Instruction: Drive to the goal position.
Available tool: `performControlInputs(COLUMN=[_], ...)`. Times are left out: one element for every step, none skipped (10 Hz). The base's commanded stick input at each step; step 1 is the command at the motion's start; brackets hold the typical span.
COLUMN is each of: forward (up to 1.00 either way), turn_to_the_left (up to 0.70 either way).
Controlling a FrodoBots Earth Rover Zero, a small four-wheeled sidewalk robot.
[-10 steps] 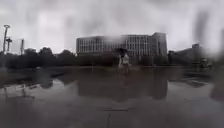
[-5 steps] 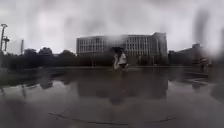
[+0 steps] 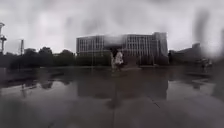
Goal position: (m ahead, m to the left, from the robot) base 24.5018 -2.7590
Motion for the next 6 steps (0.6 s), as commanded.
performControlInputs(forward=[0.0, 0.01, 0.13, 0.33, 0.68, 0.7], turn_to_the_left=[0.0, 0.0, 0.0, 0.0, 0.0, 0.0])
